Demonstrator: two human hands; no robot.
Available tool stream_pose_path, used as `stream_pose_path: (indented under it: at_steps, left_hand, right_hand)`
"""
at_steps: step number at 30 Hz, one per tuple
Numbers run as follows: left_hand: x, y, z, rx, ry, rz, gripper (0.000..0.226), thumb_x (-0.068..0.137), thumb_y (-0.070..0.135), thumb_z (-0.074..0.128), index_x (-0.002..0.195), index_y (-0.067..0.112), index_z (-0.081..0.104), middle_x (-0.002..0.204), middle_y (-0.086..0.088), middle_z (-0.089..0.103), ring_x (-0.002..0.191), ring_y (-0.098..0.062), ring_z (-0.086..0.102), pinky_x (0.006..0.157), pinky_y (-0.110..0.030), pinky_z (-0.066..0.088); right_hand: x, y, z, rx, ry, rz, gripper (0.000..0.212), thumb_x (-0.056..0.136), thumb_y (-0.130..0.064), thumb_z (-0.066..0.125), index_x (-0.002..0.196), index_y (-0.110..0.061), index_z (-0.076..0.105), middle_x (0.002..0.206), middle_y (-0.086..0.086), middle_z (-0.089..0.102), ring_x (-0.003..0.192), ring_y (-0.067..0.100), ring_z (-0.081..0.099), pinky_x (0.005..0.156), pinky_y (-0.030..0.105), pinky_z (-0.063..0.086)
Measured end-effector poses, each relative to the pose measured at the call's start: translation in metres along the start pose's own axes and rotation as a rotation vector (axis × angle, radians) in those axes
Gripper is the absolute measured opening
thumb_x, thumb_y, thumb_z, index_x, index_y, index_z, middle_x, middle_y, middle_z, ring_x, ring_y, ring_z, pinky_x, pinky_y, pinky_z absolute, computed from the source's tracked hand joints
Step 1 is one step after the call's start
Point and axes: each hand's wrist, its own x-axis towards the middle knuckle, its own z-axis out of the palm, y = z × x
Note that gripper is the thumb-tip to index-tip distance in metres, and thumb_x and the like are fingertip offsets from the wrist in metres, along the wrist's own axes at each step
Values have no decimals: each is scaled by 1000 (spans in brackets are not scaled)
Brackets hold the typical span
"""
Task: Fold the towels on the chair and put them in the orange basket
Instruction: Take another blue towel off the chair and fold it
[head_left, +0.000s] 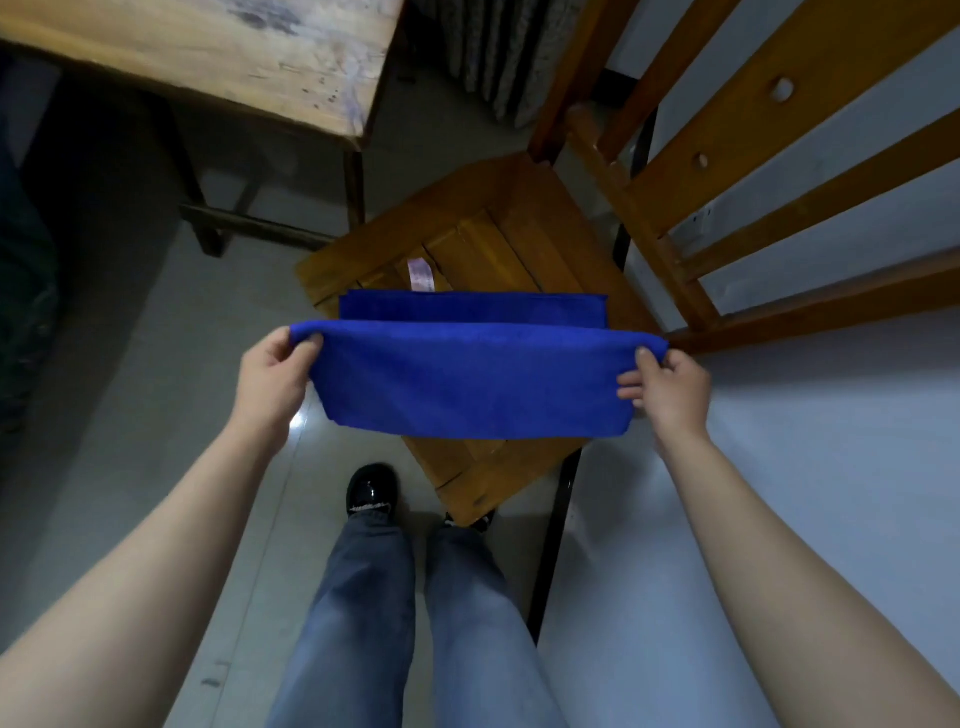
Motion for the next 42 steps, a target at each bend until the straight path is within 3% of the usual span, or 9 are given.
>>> stream_pose_path:
  at_steps: [4,6,10,15,19,24,28,34,42]
  left_hand:
    - [33,2,23,-30,73,-52,11,95,15,48,102,19,55,92,7,56,89,-13,54,83,-31,45]
    - [47,-11,35,34,41,-95,45,92,22,56,133,20,39,119,0,53,112,-18,48,93,-34,43]
    - [43,-54,48,747,-110,77,91,79,41,68,148,16,14,155,-12,11,141,-27,16,113,-48,23]
    - [18,-88,56,1319,-478,240,77,90,39,52,149,23,5,157,-7,-11,144,-25,-10,116,-46,3]
    - [24,-85,55,1372,-520,220,79,89,40,52,149,26,3,157,-5,-12,144,-24,-8,116,-47,4]
    - [28,-76,53,1416,-555,246,77,88,41,52,149,28,6,157,-5,-7,144,-24,-3,116,-47,6]
    - [28,-73,51,1402,-576,232,73,90,43,49,149,28,8,157,-4,-7,144,-23,-4,116,-46,6]
    - [29,-67,51,1383,-605,225,64,93,45,41,148,30,12,158,-1,-5,144,-24,-7,117,-45,4]
    - [31,-54,67,1303,-559,169,60,94,41,40,147,28,17,158,-2,-3,143,-29,-3,115,-45,8]
  right_hand:
    - [20,-10,22,-51,-18,28,38,96,-25,49,130,-9,46,81,-3,62,62,10,61,75,35,54]
    - [20,-7,35,-52,-77,61,58,96,-24,49,147,-16,21,96,-2,59,73,12,63,78,32,53]
    - [4,22,59,-469,-251,-142,59,95,-23,48,147,-14,22,132,9,50,123,26,46,97,33,39]
    - [-5,43,76,-955,-387,-277,48,94,-30,47,140,-19,39,150,10,23,135,30,24,106,40,30]
    - [1,41,70,-833,-183,-258,49,91,-25,51,138,-14,40,145,13,31,131,32,29,103,42,32]
    - [20,41,57,-641,-27,140,67,90,-30,56,145,-12,22,146,16,27,130,37,29,103,43,35]
    - [20,39,61,-610,-38,125,65,87,-24,62,141,-9,28,138,17,34,118,36,46,91,39,45]
    - [25,34,47,-560,-72,191,16,85,-15,59,97,-6,58,101,13,62,98,36,59,74,34,46]
    - [-12,21,9,-571,245,146,27,87,-18,55,107,0,53,109,23,60,97,40,56,66,32,32]
